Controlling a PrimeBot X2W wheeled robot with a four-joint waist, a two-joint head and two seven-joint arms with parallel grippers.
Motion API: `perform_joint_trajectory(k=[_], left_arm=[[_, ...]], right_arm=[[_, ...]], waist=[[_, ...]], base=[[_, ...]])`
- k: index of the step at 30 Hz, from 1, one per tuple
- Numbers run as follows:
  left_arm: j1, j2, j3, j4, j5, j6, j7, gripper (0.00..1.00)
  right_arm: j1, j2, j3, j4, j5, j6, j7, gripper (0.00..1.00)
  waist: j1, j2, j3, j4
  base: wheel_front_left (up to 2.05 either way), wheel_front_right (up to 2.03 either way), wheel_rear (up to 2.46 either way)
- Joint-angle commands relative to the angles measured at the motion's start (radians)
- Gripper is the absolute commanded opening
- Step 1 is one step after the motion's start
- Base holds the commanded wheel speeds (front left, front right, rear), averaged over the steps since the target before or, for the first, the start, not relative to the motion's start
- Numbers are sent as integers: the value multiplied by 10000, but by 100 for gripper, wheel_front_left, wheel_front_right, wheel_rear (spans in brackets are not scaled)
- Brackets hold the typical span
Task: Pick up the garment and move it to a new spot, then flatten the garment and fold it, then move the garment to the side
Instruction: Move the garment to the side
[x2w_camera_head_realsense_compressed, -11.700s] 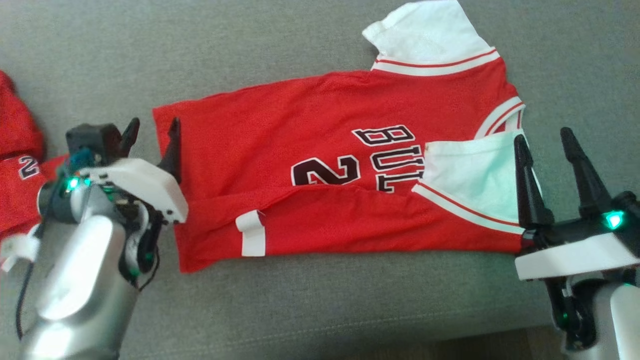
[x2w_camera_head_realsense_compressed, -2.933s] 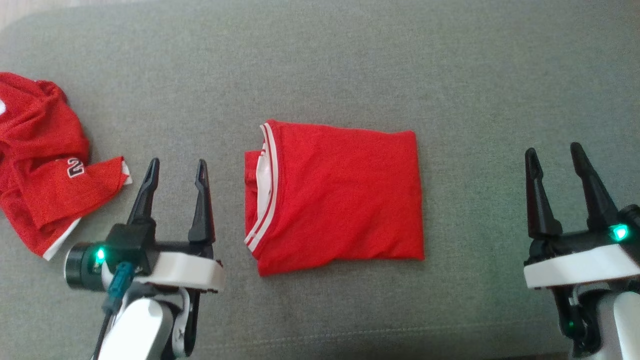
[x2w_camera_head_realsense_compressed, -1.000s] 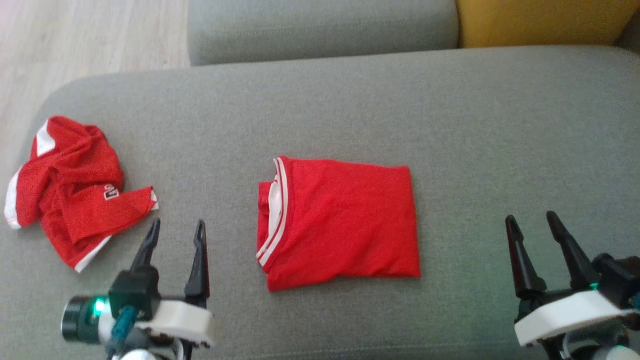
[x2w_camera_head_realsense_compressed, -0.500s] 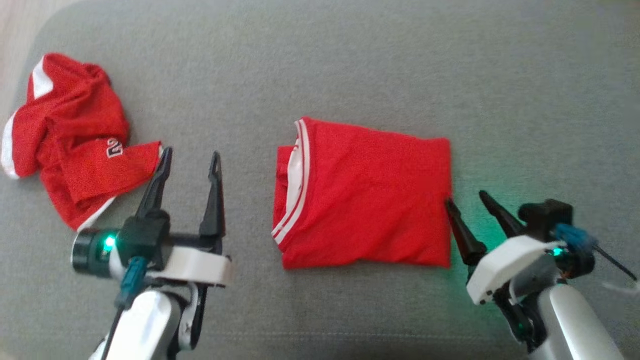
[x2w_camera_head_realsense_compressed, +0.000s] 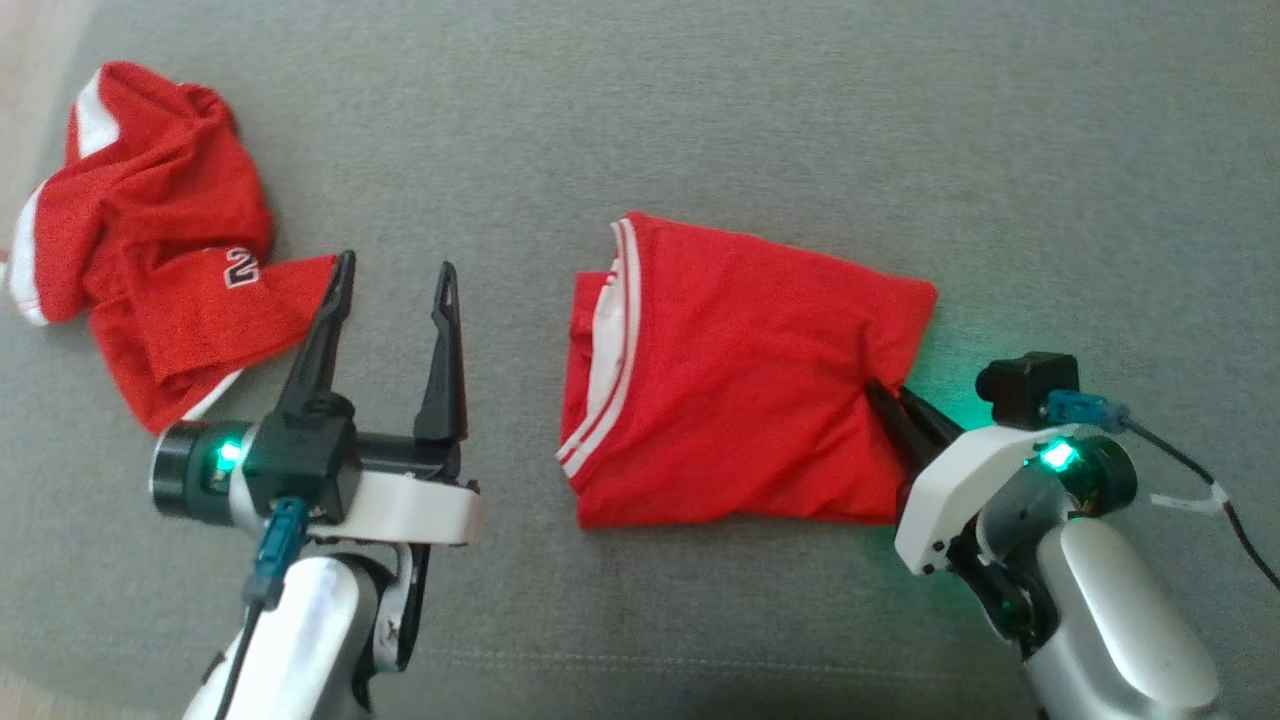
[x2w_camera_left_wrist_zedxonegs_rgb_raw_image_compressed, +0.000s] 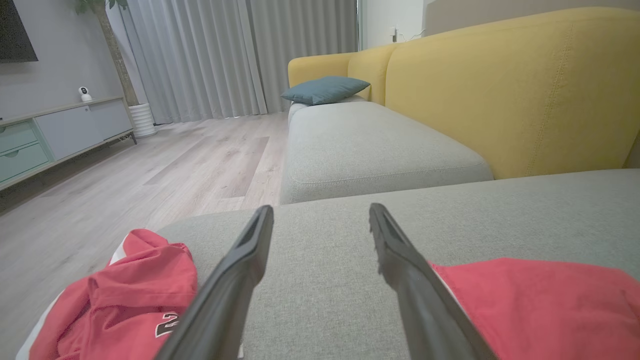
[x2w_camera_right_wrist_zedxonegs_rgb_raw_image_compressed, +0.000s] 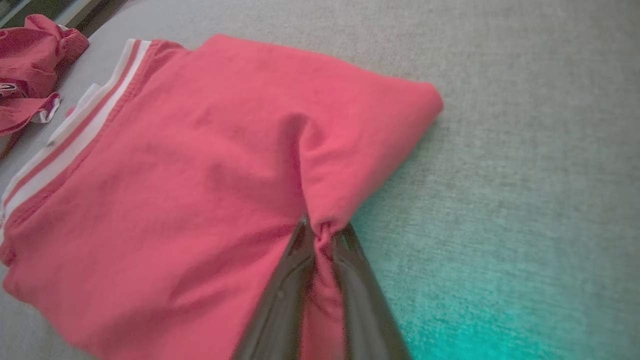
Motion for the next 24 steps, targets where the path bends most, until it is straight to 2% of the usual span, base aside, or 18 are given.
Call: perform_joint_trajectory(k=[1, 6, 11, 13, 18, 24], left_arm=[[-340, 121, 521, -410, 122, -55, -120, 100], [-246, 144, 712, -558, 299, -184, -121, 100], [-305, 160, 709, -633, 465, -386, -121, 100], [-343, 150, 664, -636, 498, -449, -121, 100], [-648, 72, 394, -516, 638, -733, -121, 100], [-1241, -104, -21, -311, 777, -1096, -121, 100]], right_arm=[[33, -86, 382, -411, -39, 35, -214, 0], [5, -460, 605, -1195, -349, 35, -681, 0], [-174, -1063, 673, -1572, -372, 35, -836, 0], [-244, -1238, 640, -1556, -372, 35, -830, 0], [-853, -2063, 404, -1322, -340, 35, -977, 0], [-2016, -3051, -253, -545, -397, 35, -1385, 0]], waist=[[0, 0, -4, -200], [0, 0, 25, -1005], [0, 0, 83, -2087], [0, 0, 101, -2280], [0, 0, 281, -3277], [0, 0, 648, -4077]], base=[[0, 0, 0], [0, 0, 0], [0, 0, 0], [0, 0, 0], [0, 0, 0], [0, 0, 0]])
